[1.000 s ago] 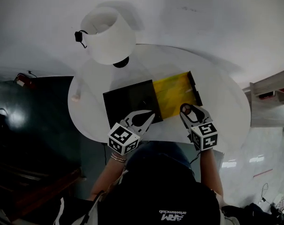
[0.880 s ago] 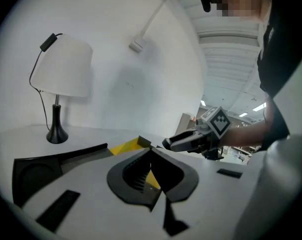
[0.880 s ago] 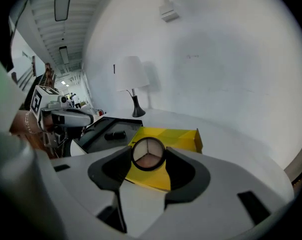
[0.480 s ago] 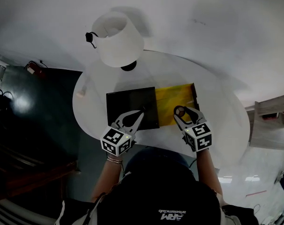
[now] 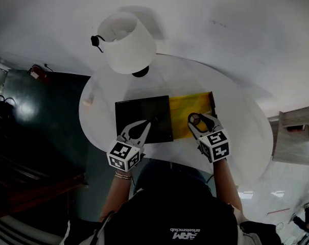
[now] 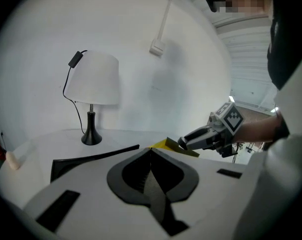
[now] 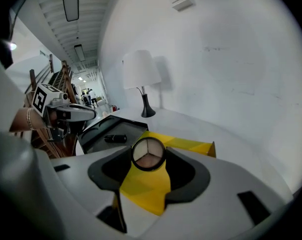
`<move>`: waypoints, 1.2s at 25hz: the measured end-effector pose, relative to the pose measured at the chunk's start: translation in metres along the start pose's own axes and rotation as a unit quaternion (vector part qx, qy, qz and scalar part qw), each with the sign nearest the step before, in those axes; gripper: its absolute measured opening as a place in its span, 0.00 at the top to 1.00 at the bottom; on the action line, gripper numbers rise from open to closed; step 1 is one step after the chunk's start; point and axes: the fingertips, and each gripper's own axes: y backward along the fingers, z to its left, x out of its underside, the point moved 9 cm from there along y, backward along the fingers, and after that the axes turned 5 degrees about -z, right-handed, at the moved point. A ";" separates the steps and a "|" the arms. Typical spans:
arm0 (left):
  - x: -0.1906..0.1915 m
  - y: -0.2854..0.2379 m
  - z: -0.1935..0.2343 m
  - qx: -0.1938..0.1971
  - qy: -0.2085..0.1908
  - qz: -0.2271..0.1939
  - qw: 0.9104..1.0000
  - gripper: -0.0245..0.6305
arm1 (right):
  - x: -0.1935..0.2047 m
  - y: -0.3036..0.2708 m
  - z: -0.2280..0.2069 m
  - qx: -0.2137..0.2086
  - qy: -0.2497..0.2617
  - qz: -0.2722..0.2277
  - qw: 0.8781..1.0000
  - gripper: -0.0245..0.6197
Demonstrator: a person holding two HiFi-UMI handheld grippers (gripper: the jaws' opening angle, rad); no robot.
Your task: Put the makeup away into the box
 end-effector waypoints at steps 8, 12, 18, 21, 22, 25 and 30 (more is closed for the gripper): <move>-0.007 -0.006 0.026 0.019 -0.020 0.026 0.999 0.93 | -0.010 -0.014 0.005 0.022 -0.013 0.011 1.000 0.60; -0.008 -0.013 0.033 0.022 -0.023 0.030 0.999 0.93 | -0.014 -0.026 0.001 0.027 -0.003 0.018 0.999 0.60; -0.008 -0.024 0.042 0.020 -0.026 0.037 0.999 0.93 | -0.015 -0.047 -0.002 0.005 -0.005 0.038 0.999 0.60; -0.006 -0.025 0.048 0.011 -0.018 0.042 0.999 0.93 | -0.014 -0.060 -0.002 -0.006 -0.006 0.048 0.999 0.60; -0.005 -0.025 0.050 0.007 -0.014 0.045 0.999 0.93 | -0.013 -0.064 -0.002 -0.009 -0.006 0.053 0.999 0.60; 0.000 -0.025 0.055 0.000 -0.005 0.054 0.999 0.93 | -0.010 -0.075 -0.003 -0.019 -0.007 0.062 0.998 0.60; 0.005 -0.030 0.059 -0.005 -0.006 0.067 0.998 0.93 | -0.007 -0.095 -0.003 -0.037 0.004 0.078 0.996 0.60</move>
